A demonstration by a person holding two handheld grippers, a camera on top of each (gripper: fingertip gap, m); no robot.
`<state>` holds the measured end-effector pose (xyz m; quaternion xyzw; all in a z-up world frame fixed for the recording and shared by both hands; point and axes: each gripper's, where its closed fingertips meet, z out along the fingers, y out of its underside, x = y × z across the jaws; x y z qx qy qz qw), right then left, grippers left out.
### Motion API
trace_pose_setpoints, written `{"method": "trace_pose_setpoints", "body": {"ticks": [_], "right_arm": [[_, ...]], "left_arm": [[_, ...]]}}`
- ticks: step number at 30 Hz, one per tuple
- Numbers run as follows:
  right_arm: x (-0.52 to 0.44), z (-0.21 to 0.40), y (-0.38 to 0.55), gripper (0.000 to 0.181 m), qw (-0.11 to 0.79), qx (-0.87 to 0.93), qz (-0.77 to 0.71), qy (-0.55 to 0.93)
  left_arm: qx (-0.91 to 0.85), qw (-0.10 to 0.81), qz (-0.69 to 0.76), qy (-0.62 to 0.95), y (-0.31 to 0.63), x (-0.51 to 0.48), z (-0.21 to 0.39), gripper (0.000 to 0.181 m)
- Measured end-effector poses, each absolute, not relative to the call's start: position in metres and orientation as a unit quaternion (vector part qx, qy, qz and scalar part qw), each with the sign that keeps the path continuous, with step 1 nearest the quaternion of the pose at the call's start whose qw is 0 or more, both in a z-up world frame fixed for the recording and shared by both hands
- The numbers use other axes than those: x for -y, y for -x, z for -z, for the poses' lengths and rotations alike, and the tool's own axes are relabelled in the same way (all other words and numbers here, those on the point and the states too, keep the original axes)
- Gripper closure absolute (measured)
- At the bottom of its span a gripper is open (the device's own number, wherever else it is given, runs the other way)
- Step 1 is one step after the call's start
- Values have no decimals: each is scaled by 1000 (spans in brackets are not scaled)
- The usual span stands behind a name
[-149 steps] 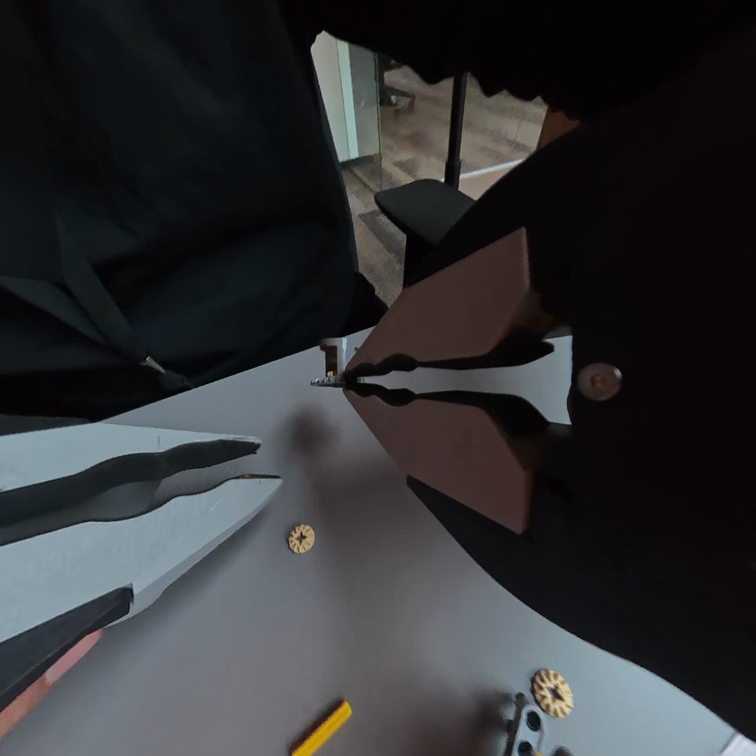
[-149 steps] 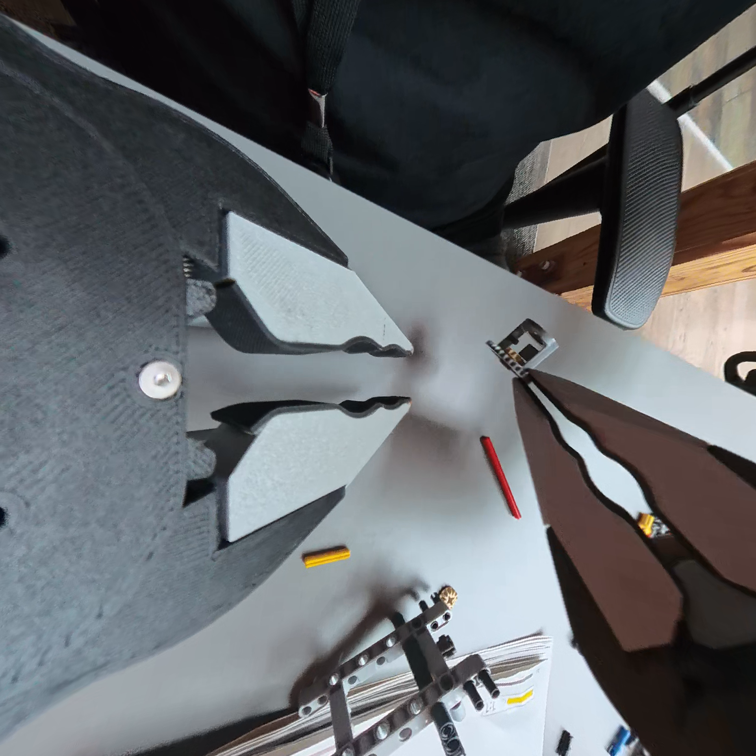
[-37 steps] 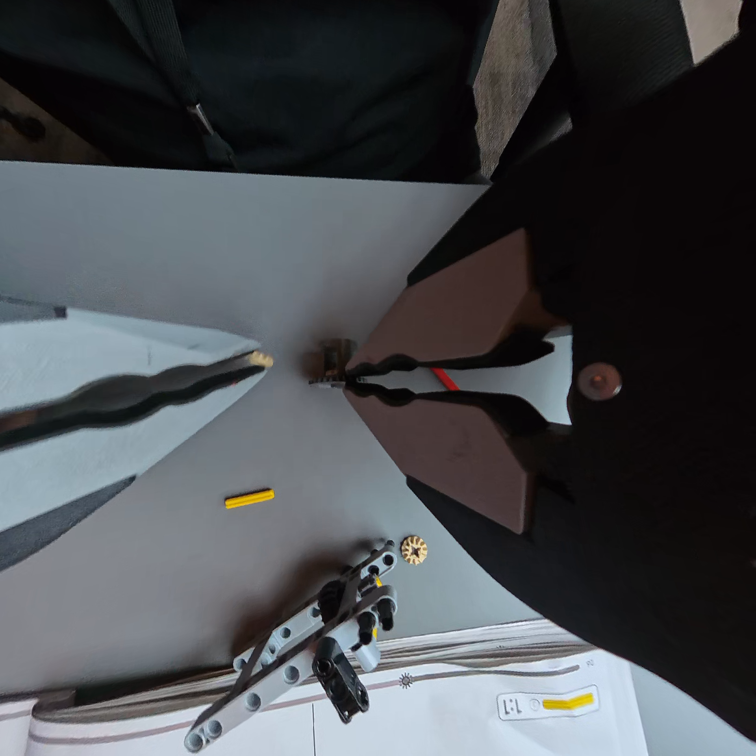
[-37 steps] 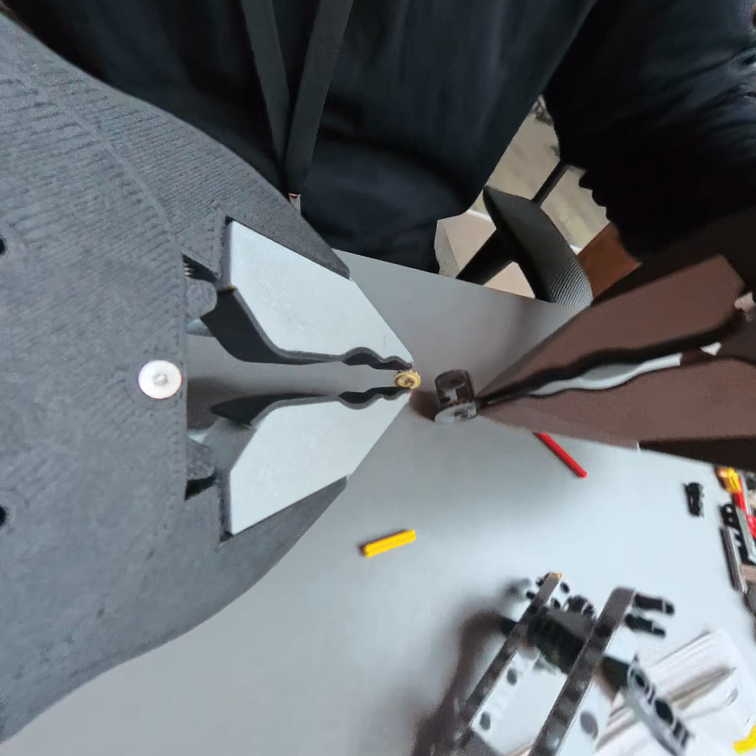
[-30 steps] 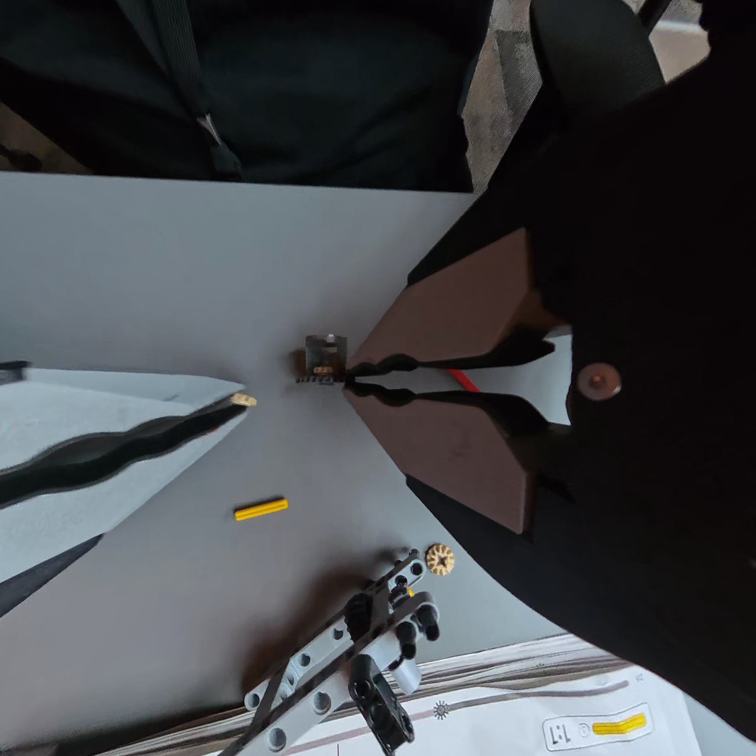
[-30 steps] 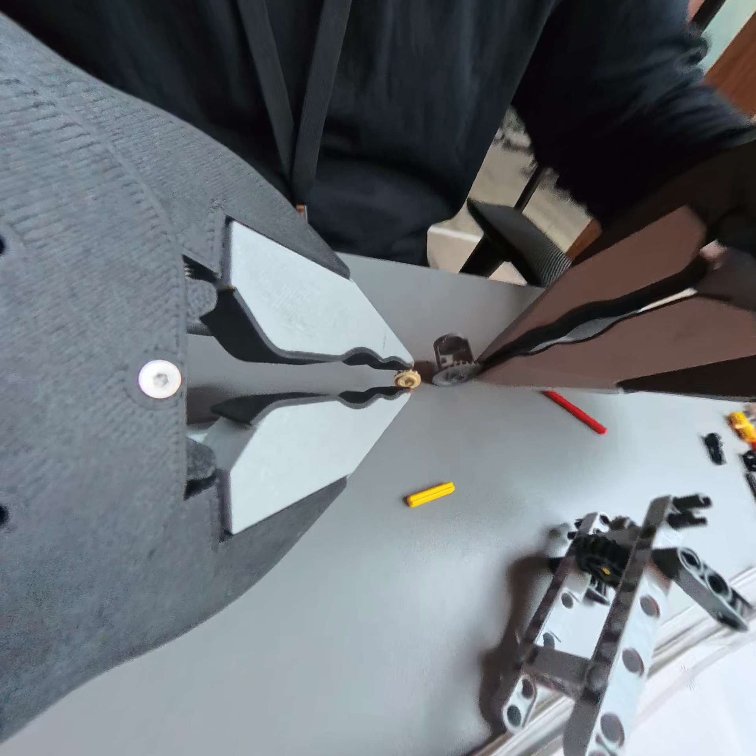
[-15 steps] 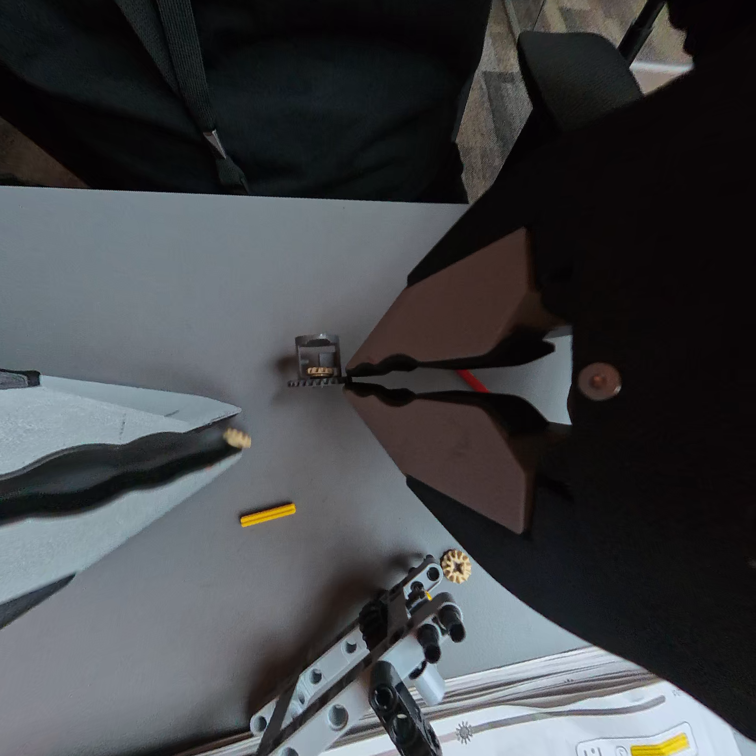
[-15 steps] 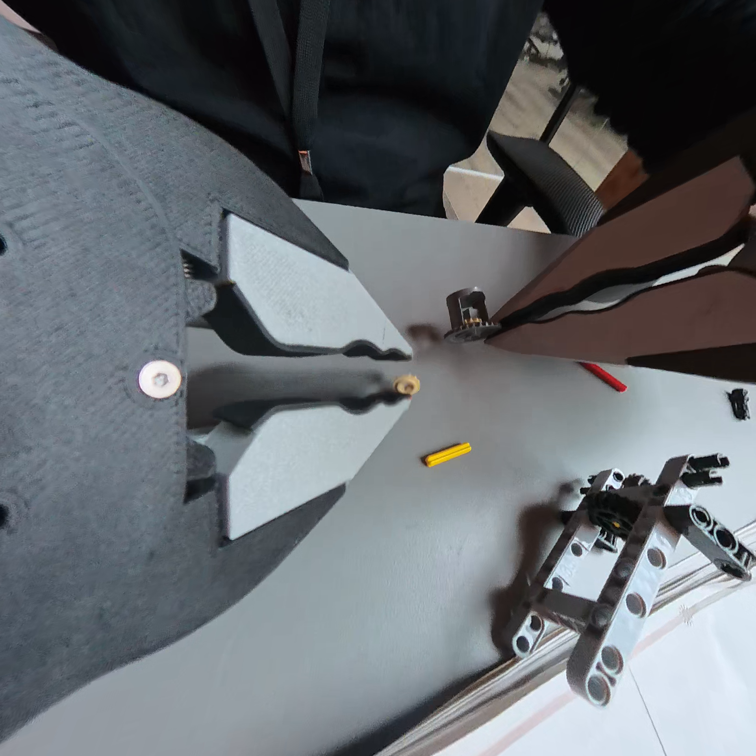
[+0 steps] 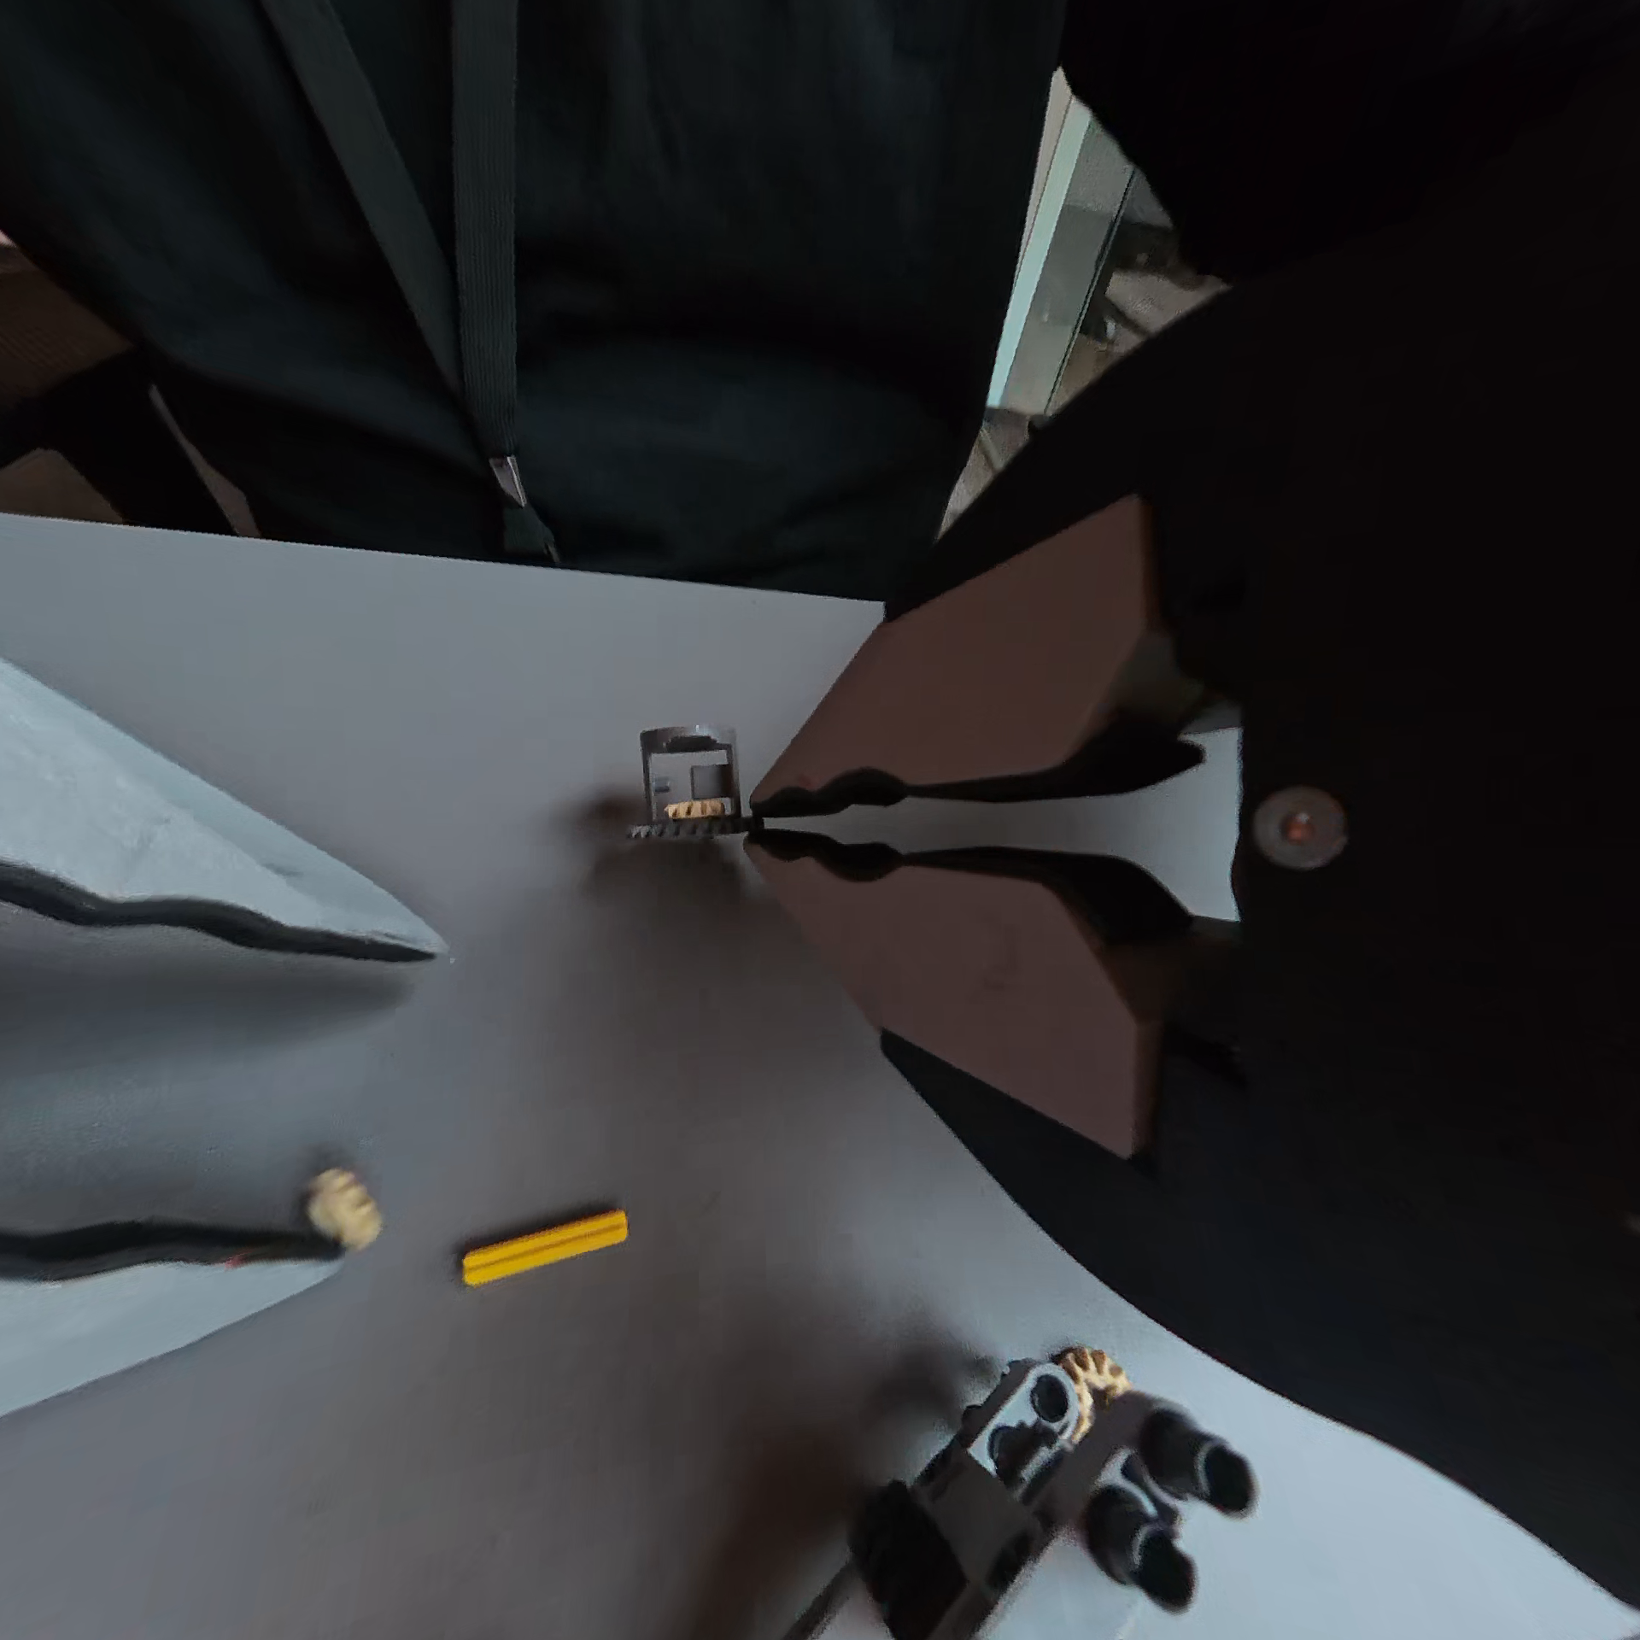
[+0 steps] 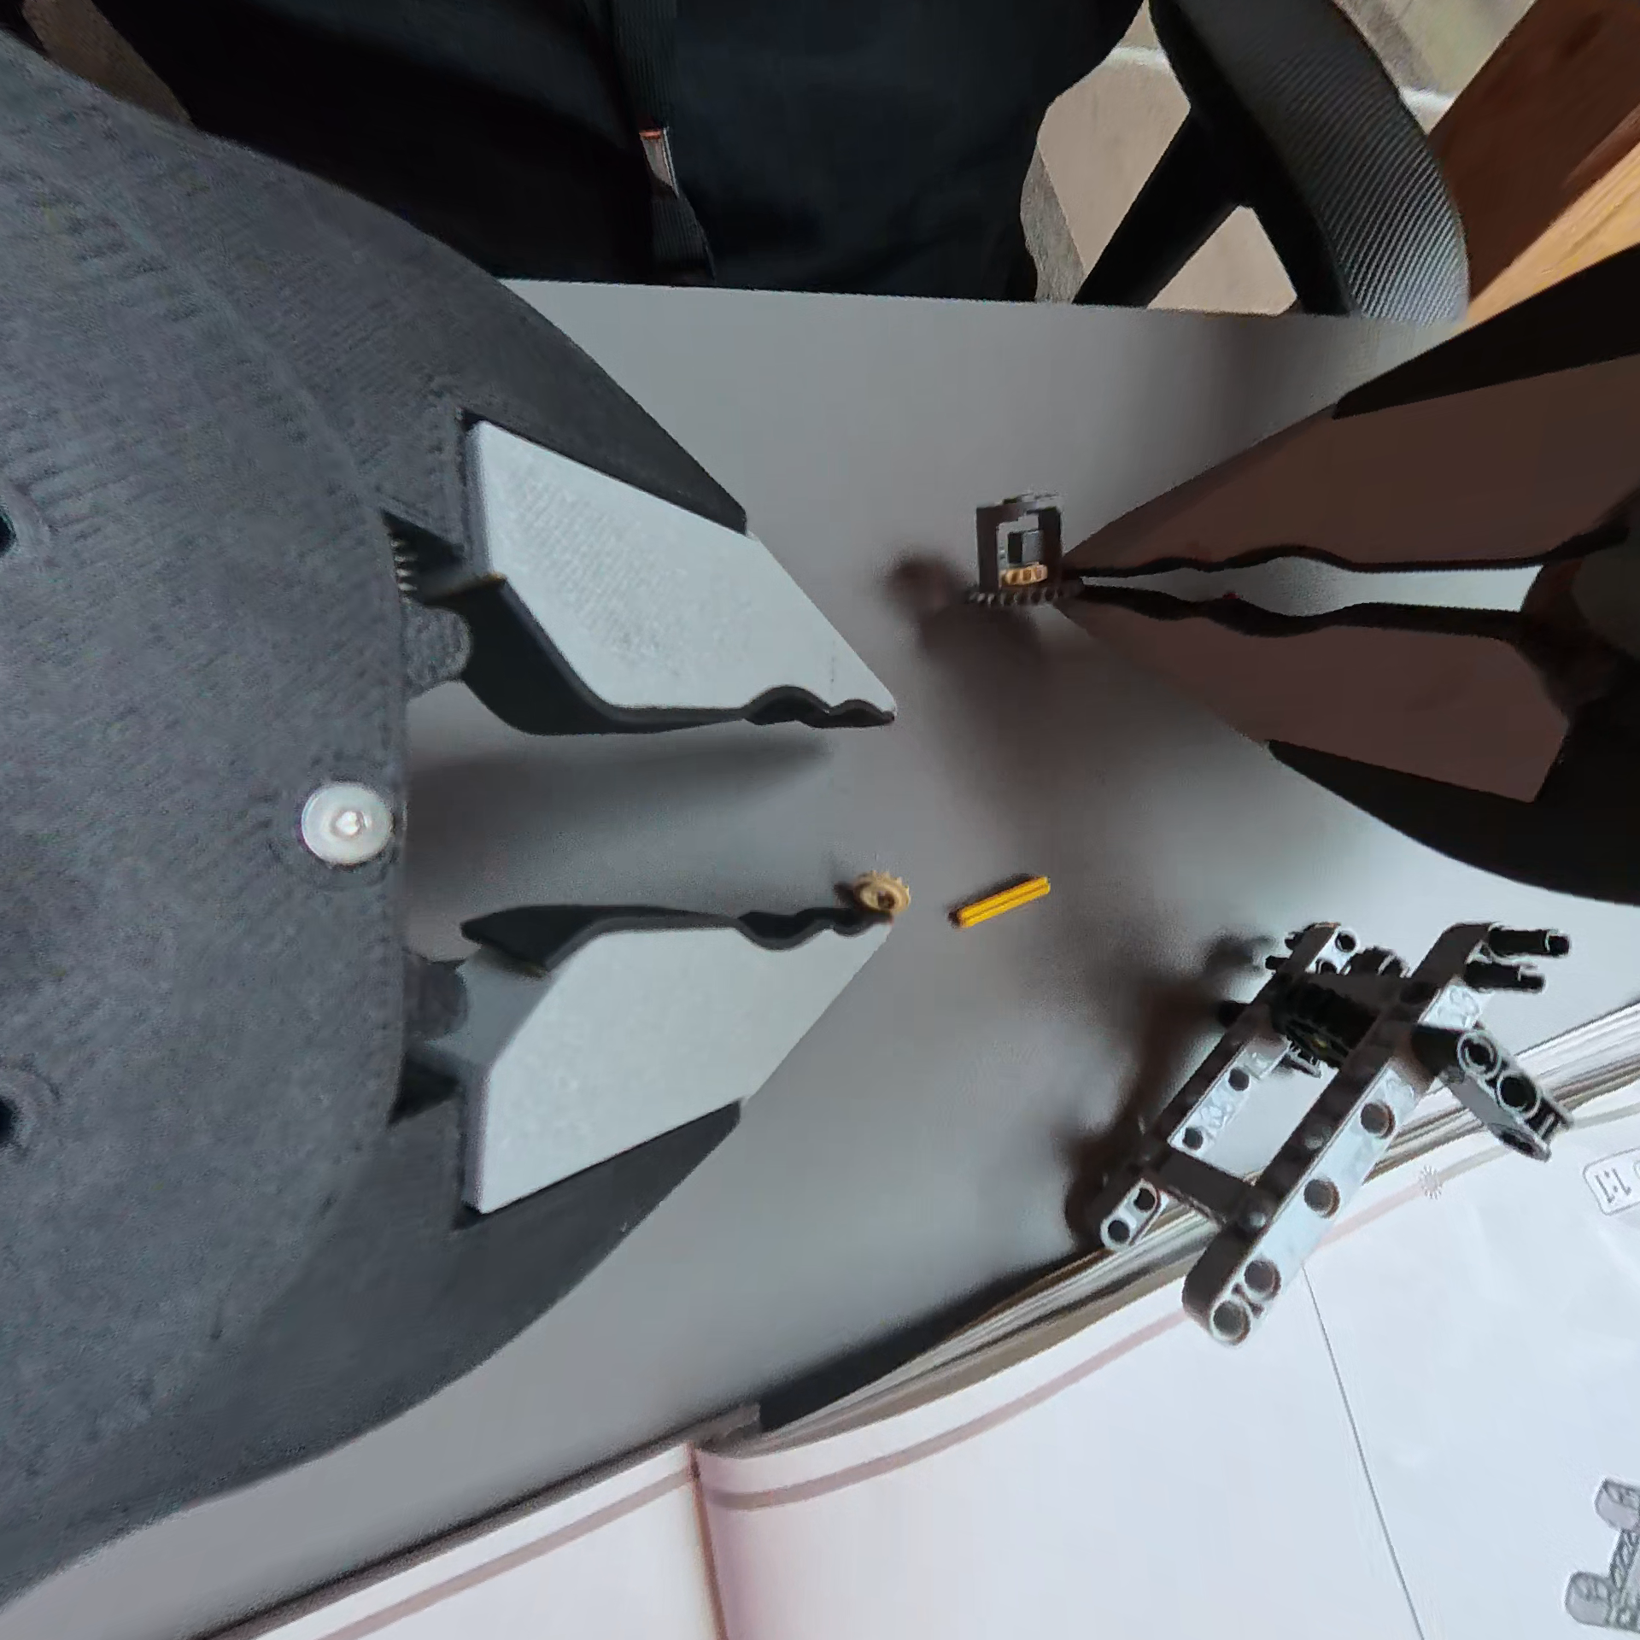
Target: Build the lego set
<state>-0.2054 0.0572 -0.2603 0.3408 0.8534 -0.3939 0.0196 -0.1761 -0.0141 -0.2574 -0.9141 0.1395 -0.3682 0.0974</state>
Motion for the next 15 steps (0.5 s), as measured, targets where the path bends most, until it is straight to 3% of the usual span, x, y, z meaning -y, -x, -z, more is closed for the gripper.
{"method": "trace_pose_setpoints", "body": {"ticks": [7,11,15], "right_arm": [[-66,245,205,126,-5,-854,394,-341],[-31,220,185,134,-39,-863,451,-223],[-3,231,171,137,-126,-898,406,-118]], "left_arm": [[-100,86,421,897,173,13,260,181],[-77,83,448,887,171,12,260,181],[-54,75,477,874,168,14,261,181]]}}
